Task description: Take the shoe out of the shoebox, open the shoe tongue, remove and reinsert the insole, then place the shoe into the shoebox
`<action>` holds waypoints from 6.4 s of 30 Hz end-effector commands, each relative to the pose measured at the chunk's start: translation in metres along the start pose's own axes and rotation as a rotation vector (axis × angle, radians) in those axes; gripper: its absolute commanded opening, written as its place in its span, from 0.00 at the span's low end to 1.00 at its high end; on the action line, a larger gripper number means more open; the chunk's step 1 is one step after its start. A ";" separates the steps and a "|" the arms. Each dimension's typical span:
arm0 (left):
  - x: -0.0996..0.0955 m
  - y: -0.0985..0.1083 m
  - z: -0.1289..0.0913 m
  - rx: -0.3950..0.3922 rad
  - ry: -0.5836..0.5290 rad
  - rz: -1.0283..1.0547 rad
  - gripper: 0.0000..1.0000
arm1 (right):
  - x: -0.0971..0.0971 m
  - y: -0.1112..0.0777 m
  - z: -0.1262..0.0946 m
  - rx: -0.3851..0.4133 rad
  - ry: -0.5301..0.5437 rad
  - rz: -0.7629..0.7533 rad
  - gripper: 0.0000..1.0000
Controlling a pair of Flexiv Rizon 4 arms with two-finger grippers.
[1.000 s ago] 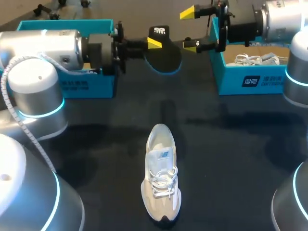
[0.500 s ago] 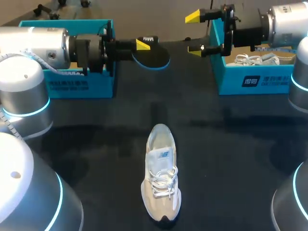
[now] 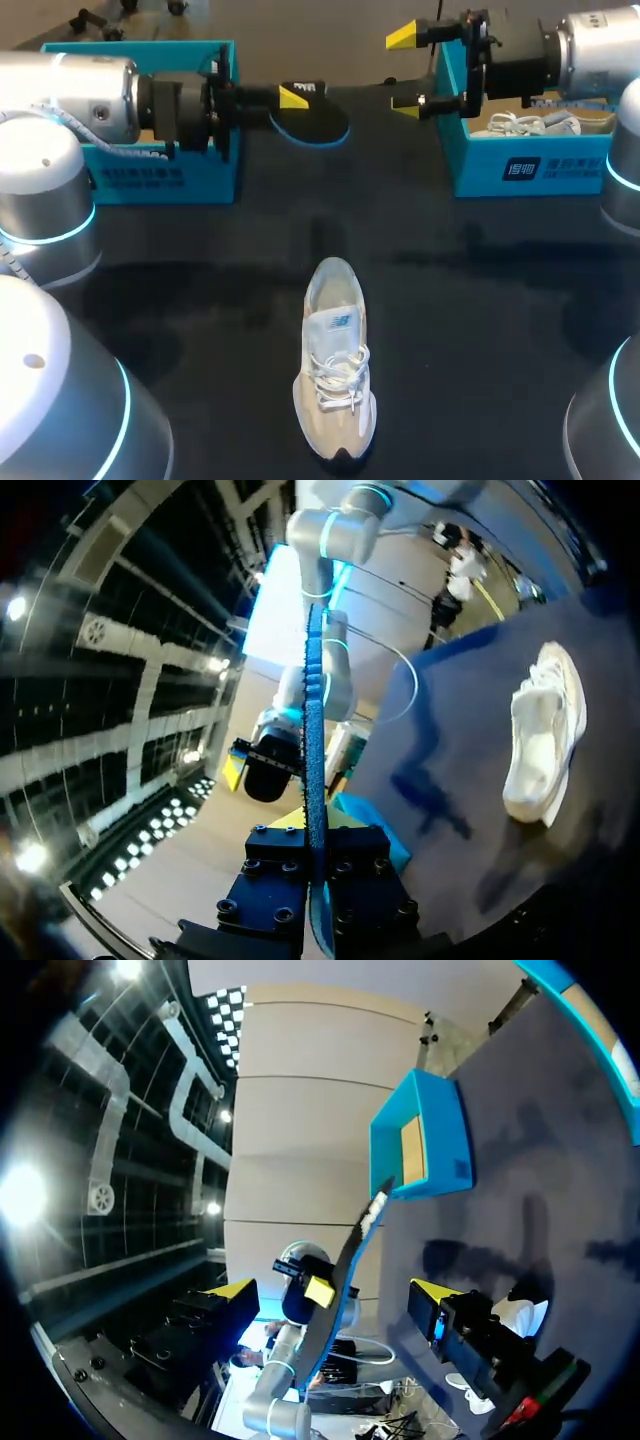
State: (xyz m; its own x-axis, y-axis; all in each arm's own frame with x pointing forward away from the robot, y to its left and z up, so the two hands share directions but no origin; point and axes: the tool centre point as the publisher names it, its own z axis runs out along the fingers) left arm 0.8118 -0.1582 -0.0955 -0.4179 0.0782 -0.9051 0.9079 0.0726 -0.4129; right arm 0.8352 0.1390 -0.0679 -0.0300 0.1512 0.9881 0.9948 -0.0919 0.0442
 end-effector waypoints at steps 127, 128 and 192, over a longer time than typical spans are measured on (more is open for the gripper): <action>0.039 0.011 0.002 0.234 0.110 -2.695 0.00 | 0.027 -0.003 0.003 -0.005 -0.271 -0.066 1.00; 0.039 0.011 0.002 0.234 0.110 -2.695 0.00 | 0.031 -0.004 0.005 -0.002 -0.306 -0.071 1.00; 0.039 0.011 0.002 0.234 0.110 -2.695 0.00 | 0.082 -0.071 0.118 0.108 -1.499 -0.011 1.00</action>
State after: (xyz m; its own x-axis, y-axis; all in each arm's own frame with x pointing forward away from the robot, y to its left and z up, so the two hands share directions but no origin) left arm 0.8073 -0.1568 -0.1365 -0.0078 0.0858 0.9963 -0.9999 0.0102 -0.0087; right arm 0.7724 0.2686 -0.0099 0.0259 0.9937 0.1087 0.9994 -0.0232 -0.0257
